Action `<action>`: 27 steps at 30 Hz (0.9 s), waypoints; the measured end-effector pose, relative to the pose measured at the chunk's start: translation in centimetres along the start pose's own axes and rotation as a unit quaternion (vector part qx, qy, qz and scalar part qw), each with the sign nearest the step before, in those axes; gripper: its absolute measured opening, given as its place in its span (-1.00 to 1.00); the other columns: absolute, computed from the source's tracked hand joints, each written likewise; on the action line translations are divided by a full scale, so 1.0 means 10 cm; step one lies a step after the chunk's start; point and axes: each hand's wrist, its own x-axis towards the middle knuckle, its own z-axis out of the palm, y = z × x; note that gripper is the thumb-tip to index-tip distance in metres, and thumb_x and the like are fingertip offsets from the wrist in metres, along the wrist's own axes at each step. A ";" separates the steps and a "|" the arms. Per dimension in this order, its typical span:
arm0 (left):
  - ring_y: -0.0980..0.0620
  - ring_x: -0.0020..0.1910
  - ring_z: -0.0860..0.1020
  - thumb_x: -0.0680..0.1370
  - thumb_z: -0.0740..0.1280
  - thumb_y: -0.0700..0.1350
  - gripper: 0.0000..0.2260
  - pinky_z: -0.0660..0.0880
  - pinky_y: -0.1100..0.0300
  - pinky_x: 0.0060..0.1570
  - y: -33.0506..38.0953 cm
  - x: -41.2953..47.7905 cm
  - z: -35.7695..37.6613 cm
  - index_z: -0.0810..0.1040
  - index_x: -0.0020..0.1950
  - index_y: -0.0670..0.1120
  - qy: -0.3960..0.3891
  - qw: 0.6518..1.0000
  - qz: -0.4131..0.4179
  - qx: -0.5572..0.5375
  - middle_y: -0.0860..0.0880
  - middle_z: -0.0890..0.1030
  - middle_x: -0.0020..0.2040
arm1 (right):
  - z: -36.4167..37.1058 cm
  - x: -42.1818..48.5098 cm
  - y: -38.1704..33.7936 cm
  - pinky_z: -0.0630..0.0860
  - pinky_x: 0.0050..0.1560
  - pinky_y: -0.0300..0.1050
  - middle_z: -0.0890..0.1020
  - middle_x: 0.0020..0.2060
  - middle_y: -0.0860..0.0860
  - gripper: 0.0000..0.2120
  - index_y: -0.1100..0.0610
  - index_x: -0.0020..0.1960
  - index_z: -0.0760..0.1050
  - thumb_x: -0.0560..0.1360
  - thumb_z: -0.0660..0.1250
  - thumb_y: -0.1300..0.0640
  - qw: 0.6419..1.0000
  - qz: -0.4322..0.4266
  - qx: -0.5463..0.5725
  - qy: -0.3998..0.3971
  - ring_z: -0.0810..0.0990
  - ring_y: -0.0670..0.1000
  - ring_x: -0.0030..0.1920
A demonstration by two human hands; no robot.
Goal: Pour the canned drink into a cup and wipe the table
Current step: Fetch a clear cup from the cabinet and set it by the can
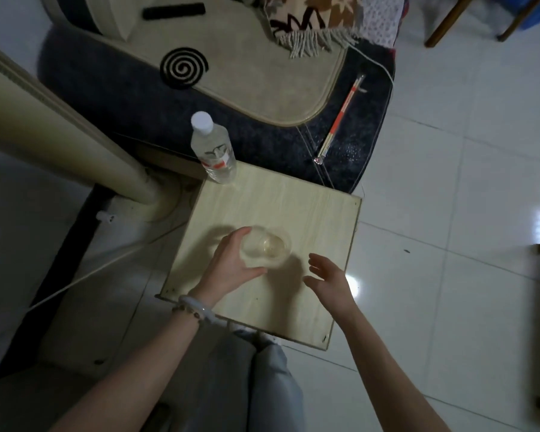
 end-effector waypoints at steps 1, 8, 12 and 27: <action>0.18 0.27 0.28 0.24 0.54 0.12 -0.21 0.35 0.54 0.08 -0.07 0.08 0.08 0.24 0.38 0.17 -0.006 1.000 0.010 0.001 0.05 0.34 0.35 | 0.04 0.07 0.06 0.44 0.10 -0.21 0.52 0.24 0.02 -0.48 0.12 0.33 0.40 0.40 0.33 0.36 1.000 0.004 0.017 0.004 0.50 -0.06 0.15; 0.05 0.28 0.37 0.25 0.59 0.01 -0.27 0.33 0.16 0.25 -0.25 0.40 0.44 0.32 0.33 0.09 -0.006 0.997 0.035 -0.068 0.02 0.42 0.29 | 0.28 0.36 0.11 0.41 0.30 -0.07 0.51 0.25 0.08 -0.48 0.21 0.36 0.37 0.42 0.21 0.47 0.998 -0.018 0.064 -0.012 0.47 0.01 0.25; 0.02 0.18 0.44 0.25 0.60 -0.05 -0.35 0.37 0.23 0.13 -0.23 0.47 0.49 0.36 0.24 0.10 -0.005 0.996 0.044 -0.075 -0.03 0.48 0.20 | 0.33 0.43 0.03 0.43 0.25 -0.22 0.56 0.19 0.07 -0.45 0.21 0.30 0.44 0.37 0.13 0.54 0.995 -0.046 0.081 -0.021 0.51 -0.04 0.20; 0.15 0.20 0.41 0.23 0.54 0.10 -0.38 0.36 0.32 0.11 0.73 -0.12 -0.28 0.33 0.20 0.25 -0.040 0.994 0.101 -0.008 0.15 0.44 0.20 | -0.12 -0.36 -0.72 0.46 0.11 -0.31 0.61 0.12 -0.02 -0.59 0.12 0.22 0.51 0.46 0.21 0.43 0.988 -0.068 0.111 -0.079 0.54 -0.17 0.12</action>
